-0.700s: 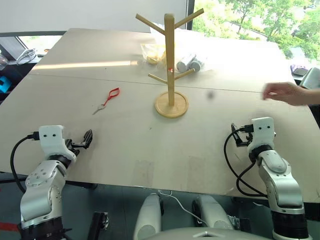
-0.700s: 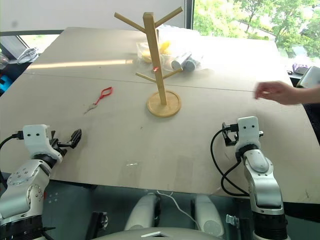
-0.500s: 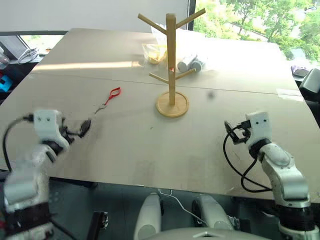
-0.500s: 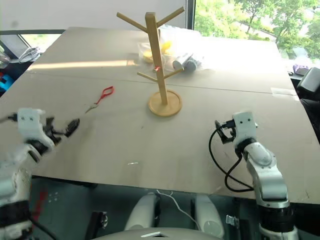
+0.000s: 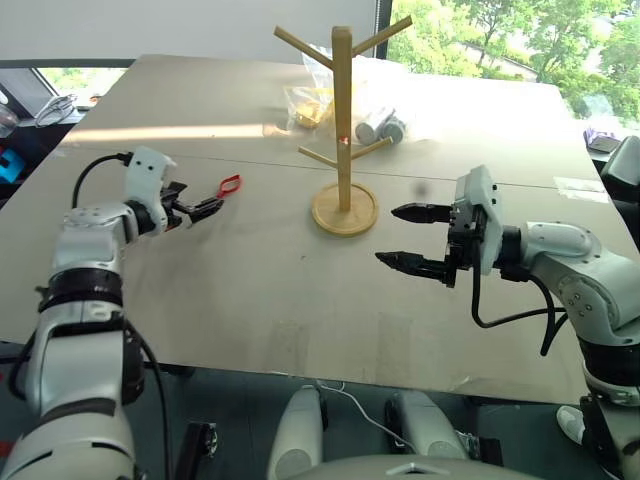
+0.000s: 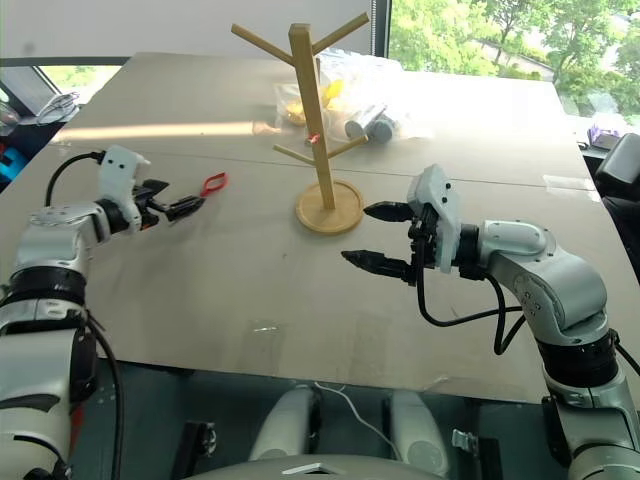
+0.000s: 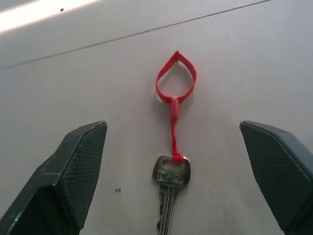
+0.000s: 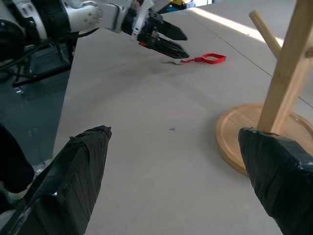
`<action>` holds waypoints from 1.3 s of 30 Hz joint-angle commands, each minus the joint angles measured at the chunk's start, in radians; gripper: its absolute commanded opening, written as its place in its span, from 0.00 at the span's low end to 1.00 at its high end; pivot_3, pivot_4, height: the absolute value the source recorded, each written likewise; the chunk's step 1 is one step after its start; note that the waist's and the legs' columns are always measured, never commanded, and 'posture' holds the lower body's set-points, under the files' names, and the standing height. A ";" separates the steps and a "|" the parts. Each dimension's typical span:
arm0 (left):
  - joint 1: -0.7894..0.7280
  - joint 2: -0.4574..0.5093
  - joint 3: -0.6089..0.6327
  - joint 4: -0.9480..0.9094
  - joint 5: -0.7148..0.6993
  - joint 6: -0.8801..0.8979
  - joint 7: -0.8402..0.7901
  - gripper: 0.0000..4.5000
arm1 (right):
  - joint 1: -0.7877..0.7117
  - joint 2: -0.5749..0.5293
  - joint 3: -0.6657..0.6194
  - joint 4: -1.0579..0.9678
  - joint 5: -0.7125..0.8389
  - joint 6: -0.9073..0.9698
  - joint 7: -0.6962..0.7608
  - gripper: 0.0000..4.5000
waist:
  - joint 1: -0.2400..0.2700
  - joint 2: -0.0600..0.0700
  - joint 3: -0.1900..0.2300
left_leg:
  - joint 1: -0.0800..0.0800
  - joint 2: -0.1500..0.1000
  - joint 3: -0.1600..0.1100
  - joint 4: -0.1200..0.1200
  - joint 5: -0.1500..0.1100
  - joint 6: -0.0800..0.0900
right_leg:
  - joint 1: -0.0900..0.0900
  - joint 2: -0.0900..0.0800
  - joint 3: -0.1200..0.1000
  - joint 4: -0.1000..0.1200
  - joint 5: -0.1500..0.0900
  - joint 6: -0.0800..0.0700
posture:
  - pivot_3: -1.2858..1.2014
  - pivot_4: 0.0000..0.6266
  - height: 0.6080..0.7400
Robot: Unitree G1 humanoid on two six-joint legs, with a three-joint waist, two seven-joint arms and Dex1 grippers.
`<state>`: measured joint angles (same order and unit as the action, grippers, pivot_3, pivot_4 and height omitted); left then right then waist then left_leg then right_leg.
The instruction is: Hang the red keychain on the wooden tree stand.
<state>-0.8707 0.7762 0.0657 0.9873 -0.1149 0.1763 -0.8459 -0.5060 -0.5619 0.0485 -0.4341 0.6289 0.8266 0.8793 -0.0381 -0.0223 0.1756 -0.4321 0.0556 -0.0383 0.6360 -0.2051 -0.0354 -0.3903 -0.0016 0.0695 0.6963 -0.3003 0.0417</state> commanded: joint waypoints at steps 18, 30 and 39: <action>-0.126 -0.074 0.011 0.291 0.103 -0.139 0.078 0.17 | 0.003 -0.047 -0.040 -0.044 0.072 0.030 -0.064 1.00 | -0.006 0.000 0.000 | 0.001 0.000 0.000 0.002 0.000 0.000 | -0.001 0.000 0.000 0.004 0.000 0.000 | 0.52 0.24 1.00; -0.083 -0.045 0.066 0.152 0.029 -0.130 0.015 0.00 | 0.065 -0.046 -0.041 -0.094 0.021 -0.042 -0.129 1.00 | -0.005 0.000 0.000 | 0.000 0.000 0.000 0.002 0.000 0.000 | -0.001 0.000 0.000 0.004 0.000 0.000 | 0.52 0.24 1.00; 0.436 -0.147 0.268 -1.065 -0.302 0.247 0.179 0.00 | 0.230 0.045 -0.145 -0.272 0.010 -0.113 -0.326 1.00 | 0.000 0.000 0.000 | -0.001 0.002 0.000 0.001 0.001 -0.001 | -0.001 -0.001 0.001 0.003 0.000 0.000 | 0.52 0.24 1.00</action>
<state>-0.4452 0.6324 0.2999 0.1379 -0.3546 0.3644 -0.7195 -0.2782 -0.5212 -0.0627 -0.6472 0.6176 0.7274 0.5738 -0.0381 -0.0226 0.1755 -0.4326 0.0571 -0.0378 0.6373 -0.2047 -0.0362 -0.3913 -0.0031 0.0710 0.6995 -0.3000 0.0419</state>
